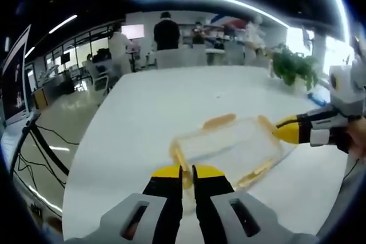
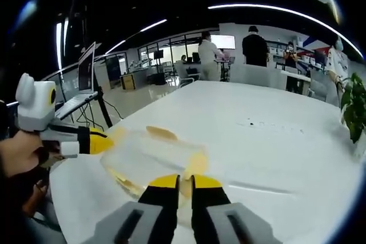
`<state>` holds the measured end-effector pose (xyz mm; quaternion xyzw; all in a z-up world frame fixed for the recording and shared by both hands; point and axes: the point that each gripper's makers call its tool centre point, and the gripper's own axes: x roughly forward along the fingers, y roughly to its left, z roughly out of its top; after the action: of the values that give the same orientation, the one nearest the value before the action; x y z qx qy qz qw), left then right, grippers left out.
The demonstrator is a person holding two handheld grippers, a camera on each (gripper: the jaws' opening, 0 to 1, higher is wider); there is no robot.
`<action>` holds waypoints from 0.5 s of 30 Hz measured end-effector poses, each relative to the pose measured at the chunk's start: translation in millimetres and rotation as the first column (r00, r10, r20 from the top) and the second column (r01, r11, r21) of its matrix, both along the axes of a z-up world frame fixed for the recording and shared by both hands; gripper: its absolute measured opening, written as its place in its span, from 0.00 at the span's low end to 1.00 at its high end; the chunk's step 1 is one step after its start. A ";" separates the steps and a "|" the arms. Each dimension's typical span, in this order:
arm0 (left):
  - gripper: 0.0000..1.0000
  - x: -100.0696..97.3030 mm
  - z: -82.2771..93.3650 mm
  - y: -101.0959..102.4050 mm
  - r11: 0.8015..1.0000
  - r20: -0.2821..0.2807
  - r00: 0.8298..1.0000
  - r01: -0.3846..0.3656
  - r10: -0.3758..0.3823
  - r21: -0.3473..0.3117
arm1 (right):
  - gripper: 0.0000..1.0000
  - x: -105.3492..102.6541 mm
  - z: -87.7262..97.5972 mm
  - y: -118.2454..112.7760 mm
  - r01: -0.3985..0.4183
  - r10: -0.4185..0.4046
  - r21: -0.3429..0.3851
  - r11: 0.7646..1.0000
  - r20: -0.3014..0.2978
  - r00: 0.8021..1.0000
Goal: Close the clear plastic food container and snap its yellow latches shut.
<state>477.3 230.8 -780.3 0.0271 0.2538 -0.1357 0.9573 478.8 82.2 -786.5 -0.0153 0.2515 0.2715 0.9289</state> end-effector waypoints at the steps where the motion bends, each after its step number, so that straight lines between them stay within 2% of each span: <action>1: 0.04 0.0 -0.1 -2.6 1.000 -0.001 1.000 0.005 -0.005 0.001 | 0.04 0.3 0.3 -2.5 0.004 -0.004 0.001 1.000 -0.001 1.000; 15: 0.04 7.9 4.7 -40.7 0.998 0.006 0.998 0.065 -0.065 -0.001 | 0.03 3.6 2.4 -41.4 0.079 -0.079 0.006 0.997 -0.003 0.997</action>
<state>485.1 190.1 -775.6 0.0351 0.2500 -0.1670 0.9531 482.4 40.8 -784.2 -0.0019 0.2523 0.2353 0.9386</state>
